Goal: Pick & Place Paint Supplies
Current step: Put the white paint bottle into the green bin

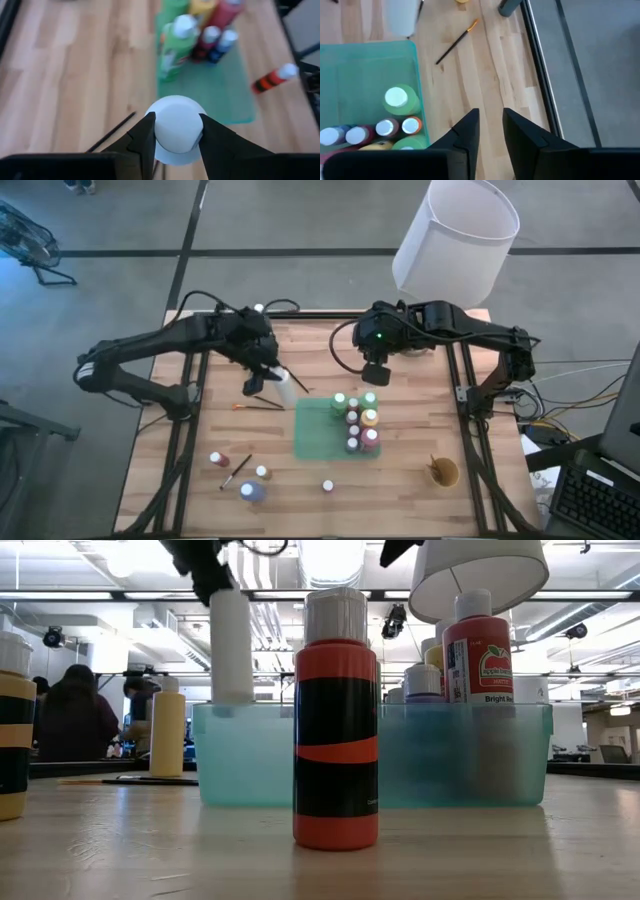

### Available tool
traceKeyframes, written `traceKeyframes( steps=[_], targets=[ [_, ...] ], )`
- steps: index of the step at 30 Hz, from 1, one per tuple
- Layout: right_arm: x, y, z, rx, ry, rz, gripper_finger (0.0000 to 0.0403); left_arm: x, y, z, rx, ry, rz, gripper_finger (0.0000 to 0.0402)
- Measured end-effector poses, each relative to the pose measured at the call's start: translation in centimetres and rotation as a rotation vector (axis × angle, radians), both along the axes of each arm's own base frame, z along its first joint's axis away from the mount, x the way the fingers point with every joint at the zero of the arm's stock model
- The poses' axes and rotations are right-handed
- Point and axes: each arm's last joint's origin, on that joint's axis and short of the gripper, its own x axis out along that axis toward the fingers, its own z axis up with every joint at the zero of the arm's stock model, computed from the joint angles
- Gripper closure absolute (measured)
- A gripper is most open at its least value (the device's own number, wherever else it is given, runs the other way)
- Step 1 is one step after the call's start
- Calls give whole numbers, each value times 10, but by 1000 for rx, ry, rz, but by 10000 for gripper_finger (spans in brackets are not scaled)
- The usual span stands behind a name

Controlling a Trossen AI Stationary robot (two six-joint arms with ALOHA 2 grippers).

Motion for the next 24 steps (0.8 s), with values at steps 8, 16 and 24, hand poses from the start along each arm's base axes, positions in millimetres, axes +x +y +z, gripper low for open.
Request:
traceKeyframes(
  steps=[8,16,24],
  targets=[
    [-1,-9,0,3,-3,-34,355,14,-44,5,-12,-79,-135,276],
    [-1,-20,1,18,-31,-96,352,35,-64,-1,26,-108,-113,276],
    [-2,-30,2,26,-48,-143,333,66,-65,-24,28,-69,-106,276]
  ],
)
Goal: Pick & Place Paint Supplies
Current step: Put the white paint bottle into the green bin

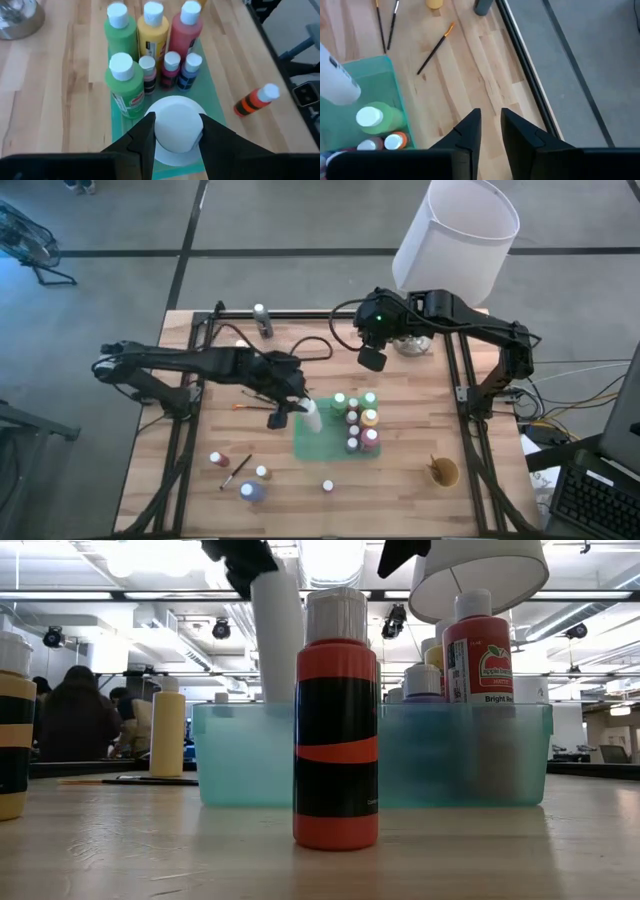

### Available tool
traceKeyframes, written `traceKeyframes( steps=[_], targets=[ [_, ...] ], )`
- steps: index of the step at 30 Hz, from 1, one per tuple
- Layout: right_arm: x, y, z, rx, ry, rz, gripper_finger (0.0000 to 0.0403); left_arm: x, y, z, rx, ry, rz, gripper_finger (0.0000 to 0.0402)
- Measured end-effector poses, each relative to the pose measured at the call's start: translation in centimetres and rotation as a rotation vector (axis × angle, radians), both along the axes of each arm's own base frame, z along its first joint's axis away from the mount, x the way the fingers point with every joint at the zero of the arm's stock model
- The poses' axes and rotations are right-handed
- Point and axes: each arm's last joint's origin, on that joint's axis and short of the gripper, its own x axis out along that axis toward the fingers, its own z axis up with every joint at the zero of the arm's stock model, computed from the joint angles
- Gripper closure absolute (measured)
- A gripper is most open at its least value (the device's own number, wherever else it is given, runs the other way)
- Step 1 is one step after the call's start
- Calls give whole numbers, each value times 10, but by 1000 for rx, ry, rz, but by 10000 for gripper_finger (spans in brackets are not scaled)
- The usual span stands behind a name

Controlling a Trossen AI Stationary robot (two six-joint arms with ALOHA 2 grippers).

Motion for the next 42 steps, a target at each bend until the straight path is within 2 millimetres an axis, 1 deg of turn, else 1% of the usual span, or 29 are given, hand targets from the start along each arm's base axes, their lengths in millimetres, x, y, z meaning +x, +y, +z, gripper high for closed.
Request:
traceKeyframes(
  steps=[3,15,21,25,31,37,42],
  targets=[
    [0,-1,0,0,2,-3,327,9,0,-7,14,26,-12,276],
    [0,-1,-2,-7,14,9,311,39,-3,-21,32,54,-34,276],
    [0,-1,-3,-12,20,19,327,46,-9,-26,48,47,-37,276],
    [0,-1,-3,-13,22,22,344,48,-15,-29,113,49,12,276],
    [0,-1,-3,-22,28,37,359,55,-19,-34,96,38,46,276],
    [0,-1,-3,-25,30,41,352,65,-20,-40,90,52,59,276],
    [0,-1,-3,-26,32,43,339,78,-21,-41,97,54,52,276]
  ],
)
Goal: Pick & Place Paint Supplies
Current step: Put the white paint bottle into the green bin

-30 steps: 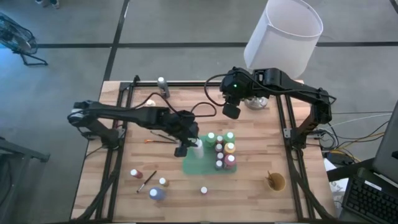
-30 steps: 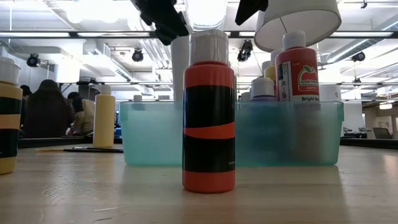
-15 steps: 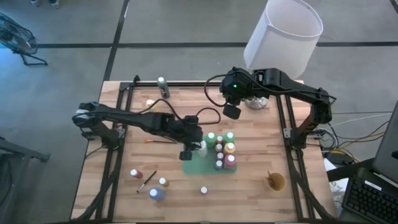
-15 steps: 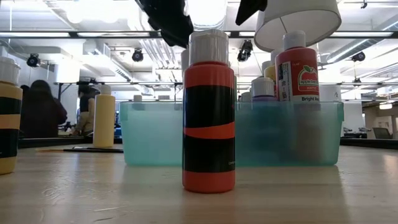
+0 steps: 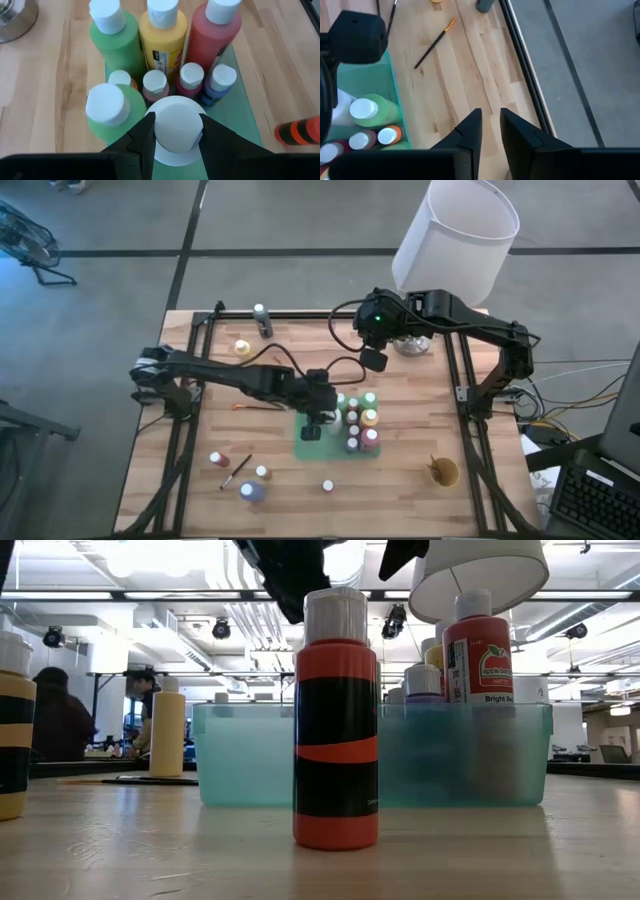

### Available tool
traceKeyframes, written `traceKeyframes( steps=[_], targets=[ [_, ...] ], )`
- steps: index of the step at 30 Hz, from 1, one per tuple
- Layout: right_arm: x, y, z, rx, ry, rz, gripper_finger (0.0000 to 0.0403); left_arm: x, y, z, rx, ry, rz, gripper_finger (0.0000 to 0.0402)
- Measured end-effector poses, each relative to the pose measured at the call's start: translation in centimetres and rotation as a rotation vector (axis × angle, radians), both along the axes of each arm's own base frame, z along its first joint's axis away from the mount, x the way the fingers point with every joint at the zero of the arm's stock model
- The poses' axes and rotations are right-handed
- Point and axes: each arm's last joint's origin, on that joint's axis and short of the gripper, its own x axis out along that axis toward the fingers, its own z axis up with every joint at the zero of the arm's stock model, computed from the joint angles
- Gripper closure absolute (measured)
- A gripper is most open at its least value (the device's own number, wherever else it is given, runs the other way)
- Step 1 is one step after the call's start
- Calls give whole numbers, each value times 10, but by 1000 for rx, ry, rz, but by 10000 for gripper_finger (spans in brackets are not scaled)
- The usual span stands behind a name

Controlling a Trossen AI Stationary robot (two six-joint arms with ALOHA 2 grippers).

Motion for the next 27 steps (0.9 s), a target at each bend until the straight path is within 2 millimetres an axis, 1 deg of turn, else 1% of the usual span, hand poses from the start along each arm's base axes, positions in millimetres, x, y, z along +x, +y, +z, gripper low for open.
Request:
traceKeyframes(
  steps=[11,17,27],
  targets=[
    [0,0,-2,3,7,0,313,19,-2,-7,18,45,-12,276],
    [1,0,-7,5,24,1,305,22,-2,-7,23,46,-16,272],
    [3,0,-20,7,80,13,289,22,-1,-3,46,23,-32,244]
  ],
)
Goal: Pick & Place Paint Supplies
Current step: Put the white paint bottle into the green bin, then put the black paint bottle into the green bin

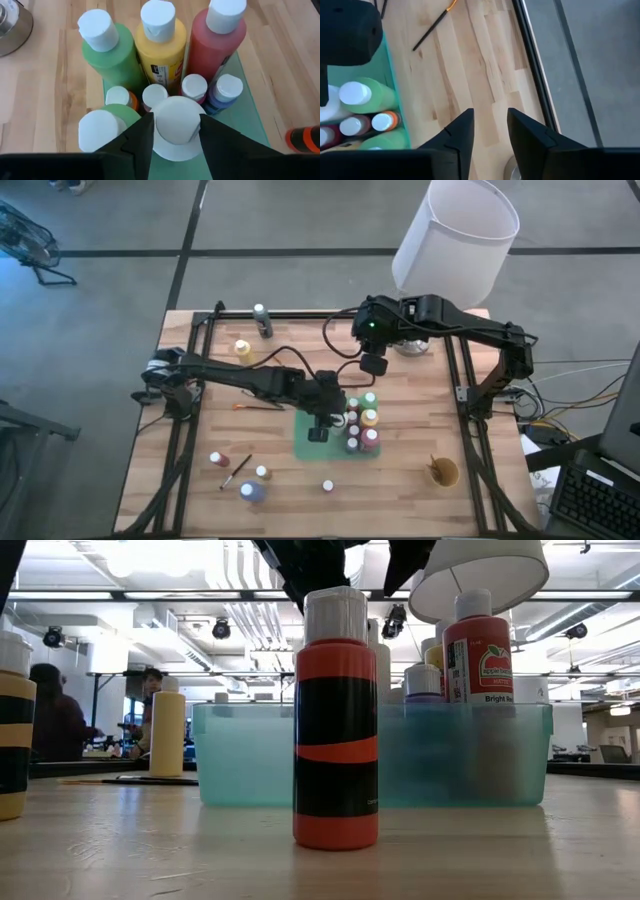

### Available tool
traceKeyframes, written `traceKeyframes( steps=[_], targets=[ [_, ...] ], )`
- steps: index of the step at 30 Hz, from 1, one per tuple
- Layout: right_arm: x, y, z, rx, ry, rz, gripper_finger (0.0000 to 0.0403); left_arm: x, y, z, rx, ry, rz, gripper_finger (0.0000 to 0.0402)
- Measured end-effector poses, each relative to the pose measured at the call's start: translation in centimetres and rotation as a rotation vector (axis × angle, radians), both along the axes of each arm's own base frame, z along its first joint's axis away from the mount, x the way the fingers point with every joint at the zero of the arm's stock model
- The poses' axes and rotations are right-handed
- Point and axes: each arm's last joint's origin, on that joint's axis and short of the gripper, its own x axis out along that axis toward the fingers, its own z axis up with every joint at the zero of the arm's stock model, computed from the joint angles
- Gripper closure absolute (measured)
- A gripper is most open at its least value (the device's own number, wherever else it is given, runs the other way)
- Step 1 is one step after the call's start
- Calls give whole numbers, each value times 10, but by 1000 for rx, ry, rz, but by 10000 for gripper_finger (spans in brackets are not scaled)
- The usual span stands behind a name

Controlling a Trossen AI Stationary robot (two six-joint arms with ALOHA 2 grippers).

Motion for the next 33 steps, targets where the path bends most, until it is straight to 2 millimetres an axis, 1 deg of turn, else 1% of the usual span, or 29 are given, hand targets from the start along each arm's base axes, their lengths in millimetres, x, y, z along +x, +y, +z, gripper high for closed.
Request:
traceKeyframes(
  steps=[4,7,13,18,23,26,30,33],
  targets=[
    [0,0,0,-1,1,2,282,-1,0,0,3,6,-2,242],
    [0,0,0,-1,-1,2,277,-2,0,5,10,20,-5,242],
    [0,0,0,0,-3,0,268,-4,1,28,40,19,-27,241],
    [0,0,1,0,-5,0,262,-13,3,52,105,53,-17,241],
    [0,0,1,-3,-8,0,267,-35,9,73,193,65,79,241],
    [2,0,2,-7,-22,3,279,-54,13,83,220,43,136,241],
    [2,0,2,-8,-28,3,297,-81,18,87,221,-3,191,241],
    [2,0,2,-7,-30,3,311,-103,27,87,208,-69,239,241]
  ],
)
